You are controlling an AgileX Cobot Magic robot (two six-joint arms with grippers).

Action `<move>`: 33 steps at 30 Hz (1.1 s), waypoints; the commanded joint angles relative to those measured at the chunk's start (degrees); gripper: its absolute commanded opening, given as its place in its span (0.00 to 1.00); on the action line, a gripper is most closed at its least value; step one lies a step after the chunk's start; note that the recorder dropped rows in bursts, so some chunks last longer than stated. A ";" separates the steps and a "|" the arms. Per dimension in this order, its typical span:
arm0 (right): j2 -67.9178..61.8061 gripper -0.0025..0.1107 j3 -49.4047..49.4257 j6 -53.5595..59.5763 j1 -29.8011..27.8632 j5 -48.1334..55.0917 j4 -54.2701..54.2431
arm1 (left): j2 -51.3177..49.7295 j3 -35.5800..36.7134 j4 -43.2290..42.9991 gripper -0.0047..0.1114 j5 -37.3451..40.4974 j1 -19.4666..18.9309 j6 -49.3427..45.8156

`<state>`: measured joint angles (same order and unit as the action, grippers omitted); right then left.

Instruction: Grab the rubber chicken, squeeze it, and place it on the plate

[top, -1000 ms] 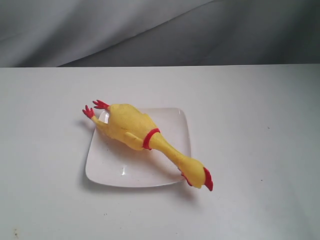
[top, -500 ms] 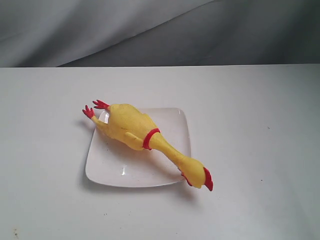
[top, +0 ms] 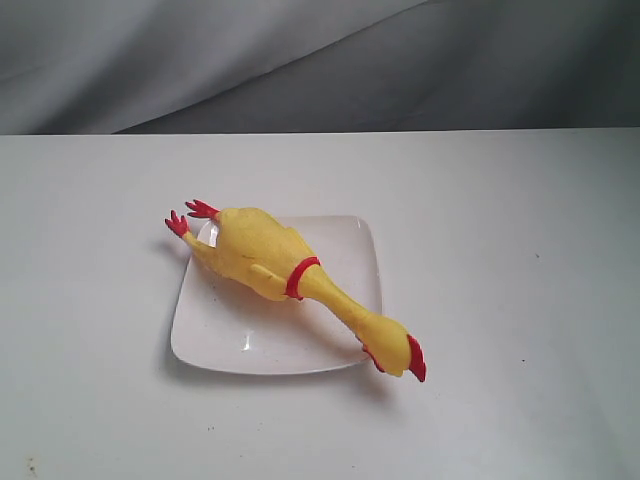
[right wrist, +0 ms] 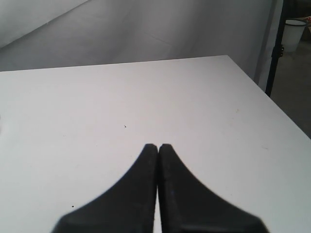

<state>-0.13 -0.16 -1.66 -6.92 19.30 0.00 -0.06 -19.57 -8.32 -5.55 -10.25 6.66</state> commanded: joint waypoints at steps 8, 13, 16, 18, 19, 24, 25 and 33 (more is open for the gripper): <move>0.13 0.02 0.16 -0.06 -0.51 -0.09 -0.50 | 0.06 0.24 4.82 0.04 8.17 -0.14 -3.93; 0.13 0.02 0.16 -0.06 -0.51 -0.09 -0.50 | 0.06 9.84 4.82 0.04 13.16 -0.14 -1.70; 0.13 0.02 0.16 -0.17 -0.51 -0.09 -0.50 | 0.06 16.15 4.82 0.04 13.16 -0.14 -0.76; 0.13 0.02 0.16 -0.17 -0.51 -0.09 -0.50 | 0.06 19.57 4.82 0.04 13.16 -0.14 -0.74; 0.13 0.02 0.16 -0.17 -0.51 -0.09 -0.50 | 0.06 19.57 4.82 0.04 14.26 -0.14 -0.74; 0.13 0.02 0.16 -0.17 -0.51 -0.09 -0.50 | 0.06 19.57 4.82 0.04 22.04 -0.14 -1.04; 0.13 0.02 0.16 -0.06 -0.51 -0.09 -0.50 | 0.06 19.57 4.94 0.04 22.04 -0.14 -0.33; 0.13 0.02 0.16 -0.06 -0.51 -0.09 -0.50 | 0.06 19.57 4.85 0.04 22.04 -0.14 -0.05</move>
<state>-0.13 -0.16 -1.66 -6.92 19.30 0.00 -0.16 -0.31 -3.92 16.65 -10.25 5.96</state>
